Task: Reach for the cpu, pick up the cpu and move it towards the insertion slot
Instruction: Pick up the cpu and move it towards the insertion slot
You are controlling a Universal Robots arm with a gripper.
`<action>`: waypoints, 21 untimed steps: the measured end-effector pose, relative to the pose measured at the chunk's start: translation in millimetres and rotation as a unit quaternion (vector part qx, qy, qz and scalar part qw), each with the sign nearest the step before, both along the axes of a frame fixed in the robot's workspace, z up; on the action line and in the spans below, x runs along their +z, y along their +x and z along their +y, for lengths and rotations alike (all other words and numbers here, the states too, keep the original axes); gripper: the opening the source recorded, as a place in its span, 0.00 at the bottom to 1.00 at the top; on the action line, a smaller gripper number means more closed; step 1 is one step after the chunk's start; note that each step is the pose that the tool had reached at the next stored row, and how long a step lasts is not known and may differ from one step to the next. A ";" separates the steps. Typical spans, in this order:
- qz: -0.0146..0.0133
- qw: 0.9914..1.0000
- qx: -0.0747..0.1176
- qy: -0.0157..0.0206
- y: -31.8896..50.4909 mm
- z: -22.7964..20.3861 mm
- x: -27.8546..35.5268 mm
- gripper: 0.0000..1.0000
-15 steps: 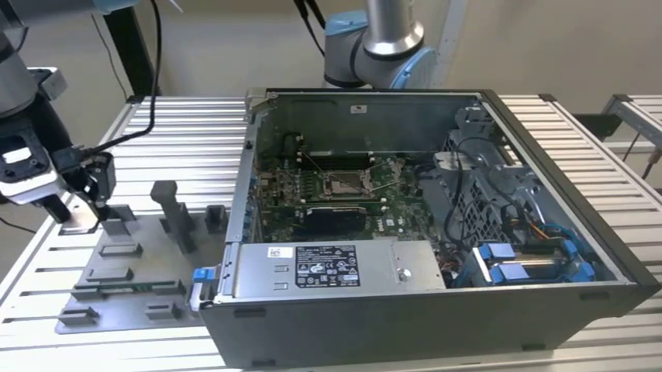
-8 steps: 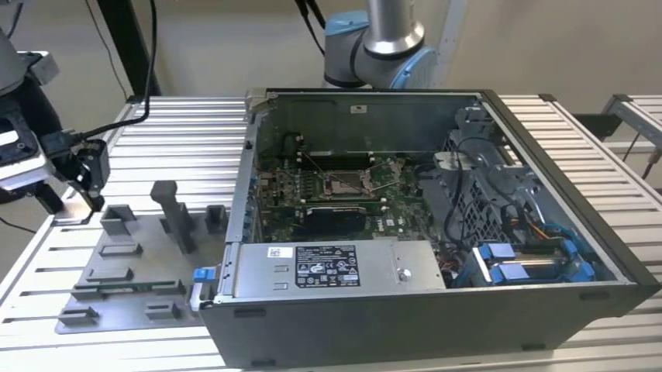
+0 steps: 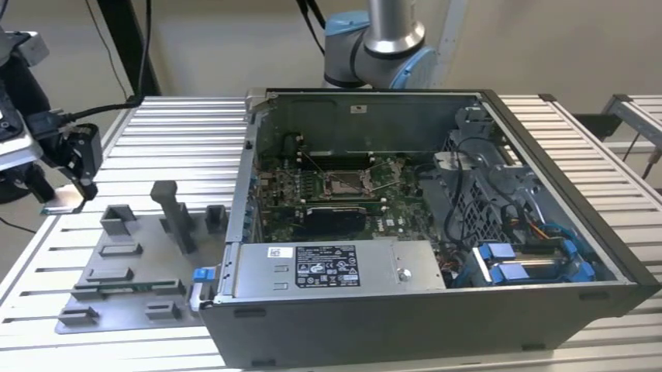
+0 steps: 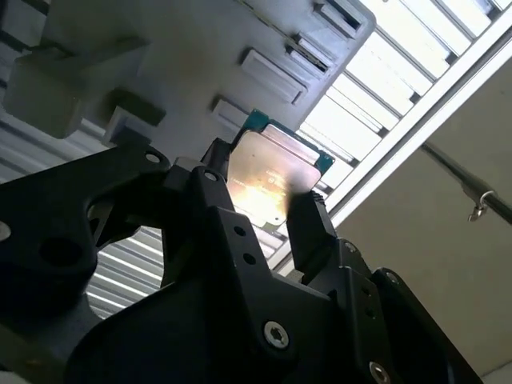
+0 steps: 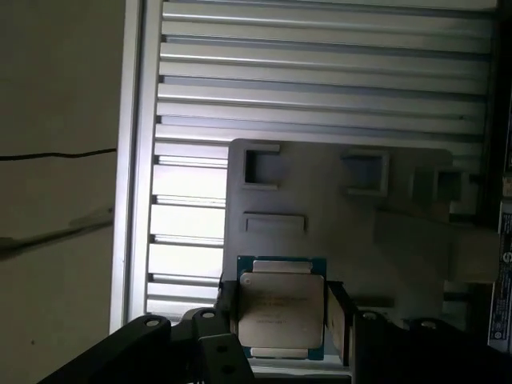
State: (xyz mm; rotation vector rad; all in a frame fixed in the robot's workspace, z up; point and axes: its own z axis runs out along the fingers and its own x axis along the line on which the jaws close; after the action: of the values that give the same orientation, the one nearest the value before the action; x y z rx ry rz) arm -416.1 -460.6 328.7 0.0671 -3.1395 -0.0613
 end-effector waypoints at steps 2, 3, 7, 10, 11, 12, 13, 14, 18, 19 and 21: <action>0.000 1.000 0.000 0.000 0.0 0.0 5.2 0.00; 0.000 1.000 0.000 0.000 0.0 0.0 7.8 0.00; 0.000 1.000 0.000 0.000 0.0 0.0 18.7 0.00; 0.000 1.000 0.000 0.000 0.0 0.0 26.8 0.00; 0.000 1.000 0.000 0.000 0.0 0.0 29.5 0.00; 0.000 1.000 0.000 0.000 0.0 0.0 32.2 0.00; 0.000 1.000 0.000 0.000 0.0 0.0 34.9 0.00; 0.000 1.000 0.000 0.000 0.0 0.0 37.6 0.00; 0.000 1.000 0.000 0.000 0.0 0.0 48.2 0.00; 0.000 1.000 0.000 0.000 0.0 0.0 50.5 0.00; 0.000 1.000 0.000 0.000 0.0 0.0 55.3 0.00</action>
State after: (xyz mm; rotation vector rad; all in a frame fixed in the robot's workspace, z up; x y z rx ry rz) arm -416.1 -460.6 384.0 0.0671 -3.1395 -0.0613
